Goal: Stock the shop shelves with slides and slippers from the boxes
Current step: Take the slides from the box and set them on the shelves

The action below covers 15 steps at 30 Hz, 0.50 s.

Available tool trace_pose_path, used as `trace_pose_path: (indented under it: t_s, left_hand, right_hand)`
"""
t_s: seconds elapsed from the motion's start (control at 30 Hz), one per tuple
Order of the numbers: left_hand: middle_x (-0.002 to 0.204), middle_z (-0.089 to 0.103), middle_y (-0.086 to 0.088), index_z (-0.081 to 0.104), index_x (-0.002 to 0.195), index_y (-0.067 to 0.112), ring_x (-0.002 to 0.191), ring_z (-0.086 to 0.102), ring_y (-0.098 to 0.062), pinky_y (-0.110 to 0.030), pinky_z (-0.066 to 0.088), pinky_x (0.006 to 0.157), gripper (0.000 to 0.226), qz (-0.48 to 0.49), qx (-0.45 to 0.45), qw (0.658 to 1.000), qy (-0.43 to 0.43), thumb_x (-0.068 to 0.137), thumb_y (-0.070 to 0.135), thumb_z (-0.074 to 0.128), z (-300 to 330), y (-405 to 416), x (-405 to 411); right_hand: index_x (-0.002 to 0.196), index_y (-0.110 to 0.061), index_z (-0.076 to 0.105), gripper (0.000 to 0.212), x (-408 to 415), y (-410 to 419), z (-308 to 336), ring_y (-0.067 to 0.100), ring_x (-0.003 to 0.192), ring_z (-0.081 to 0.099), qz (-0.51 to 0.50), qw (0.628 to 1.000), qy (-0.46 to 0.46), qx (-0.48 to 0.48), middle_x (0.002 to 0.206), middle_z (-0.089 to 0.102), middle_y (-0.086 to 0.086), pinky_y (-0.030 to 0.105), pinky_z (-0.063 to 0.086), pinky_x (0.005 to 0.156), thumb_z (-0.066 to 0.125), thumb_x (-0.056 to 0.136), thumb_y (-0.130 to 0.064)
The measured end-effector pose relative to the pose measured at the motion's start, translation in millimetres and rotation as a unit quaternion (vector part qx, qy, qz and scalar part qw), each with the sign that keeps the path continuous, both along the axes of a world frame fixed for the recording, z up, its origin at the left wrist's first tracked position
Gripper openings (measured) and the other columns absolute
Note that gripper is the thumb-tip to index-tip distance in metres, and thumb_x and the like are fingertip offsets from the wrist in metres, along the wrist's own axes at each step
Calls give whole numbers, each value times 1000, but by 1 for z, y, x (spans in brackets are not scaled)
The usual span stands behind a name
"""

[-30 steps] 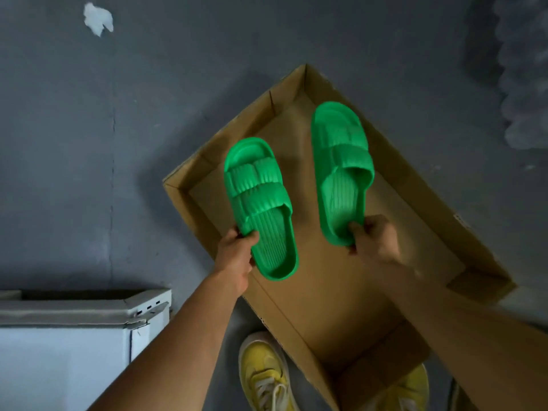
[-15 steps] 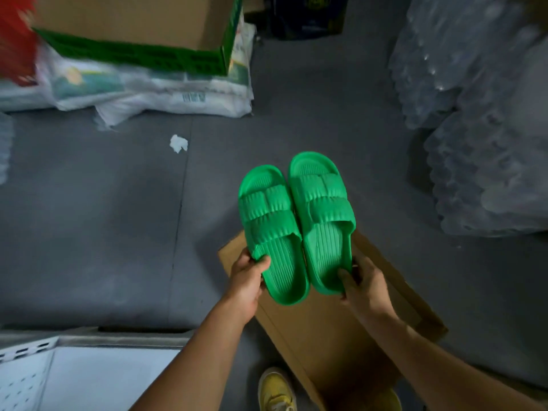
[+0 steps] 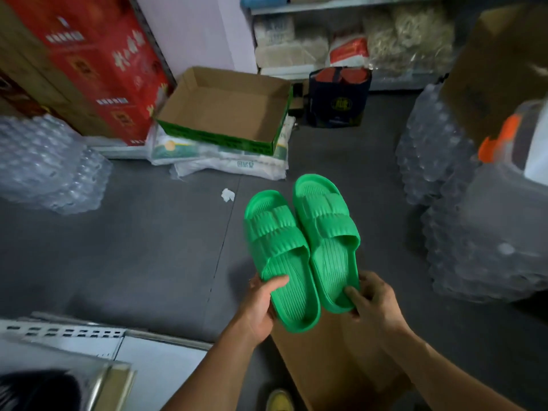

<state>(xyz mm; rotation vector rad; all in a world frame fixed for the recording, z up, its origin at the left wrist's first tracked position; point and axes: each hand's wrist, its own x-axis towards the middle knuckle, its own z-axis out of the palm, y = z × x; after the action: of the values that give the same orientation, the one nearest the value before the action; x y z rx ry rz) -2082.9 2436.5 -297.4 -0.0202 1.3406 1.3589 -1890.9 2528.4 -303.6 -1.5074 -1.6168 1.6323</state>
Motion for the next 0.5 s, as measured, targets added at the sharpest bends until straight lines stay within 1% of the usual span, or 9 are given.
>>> trace_pose_path:
  t_s: [0.07, 0.13, 0.2, 0.27, 0.33, 0.4, 0.43, 0.5]
  left_hand:
    - [115, 70, -19, 67, 116, 10, 107, 65, -40, -54, 51, 93, 48, 13, 19, 1000, -3, 69, 2, 74, 30, -11, 10]
    - [115, 69, -20, 65, 118, 7, 105, 65, -39, -50, 53, 89, 50, 38, 30, 999, -8, 69, 1, 71, 58, -25, 20]
    - [114, 70, -21, 65, 118, 5, 99, 67, -37, -47, 56, 82, 48, 63, 46, 997, -12, 70, 1, 68, 85, -40, 29]
    - [108, 72, -18, 68, 112, 7, 93, 69, -34, -43, 57, 77, 44, 79, 64, 995, -12, 69, 0, 68, 110, -54, 38]
    - [107, 72, -17, 69, 110, 9, 93, 69, -34, -42, 57, 77, 45, 97, 81, 992, -10, 67, -1, 73, 133, -66, 46]
    - [112, 71, -18, 68, 115, 8, 99, 67, -36, -44, 56, 79, 50, 128, 99, 987, -1, 66, 0, 75, 152, -74, 55]
    - [115, 69, -19, 66, 119, 7, 103, 66, -38, -46, 56, 81, 54, 145, 107, 984, 4, 66, 2, 74, 161, -78, 58]
    - [120, 67, -21, 63, 124, 7, 109, 64, -41, -48, 55, 81, 60, 182, 121, 976, 13, 65, 7, 74, 178, -85, 63]
  right_hand:
    - [98, -16, 59, 16, 5, -3, 30, 12, 46, 56, 17, 1000, -1, 19, 73, 61, 18, 34, 52, 46, 62, 90, -3]
    - [98, -14, 60, 14, 11, -8, 58, 16, 47, 57, 47, 998, -7, 39, 74, 62, 21, 44, 53, 49, 63, 89, -3]
    - [97, -13, 61, 14, 18, -12, 84, 17, 47, 58, 77, 995, -10, 55, 73, 63, 21, 49, 53, 50, 64, 88, -3]
    - [100, -12, 61, 14, 22, -18, 111, 16, 49, 59, 101, 993, 1, 62, 75, 63, 18, 47, 54, 50, 63, 88, -3]
    - [106, -14, 60, 18, 22, -25, 137, 19, 61, 63, 113, 992, 32, 47, 84, 63, 15, 43, 56, 53, 60, 91, -5]
    - [110, -22, 60, 22, 20, -33, 162, 26, 77, 65, 101, 992, 72, 7, 95, 64, 11, 44, 57, 60, 56, 93, -7]
    - [110, -26, 59, 25, 18, -38, 173, 28, 81, 66, 90, 991, 95, -17, 98, 64, 10, 44, 57, 62, 55, 94, -7]
    - [110, -30, 60, 32, 12, -47, 197, 29, 79, 65, 78, 985, 141, -57, 100, 63, 12, 41, 55, 62, 54, 93, -4]
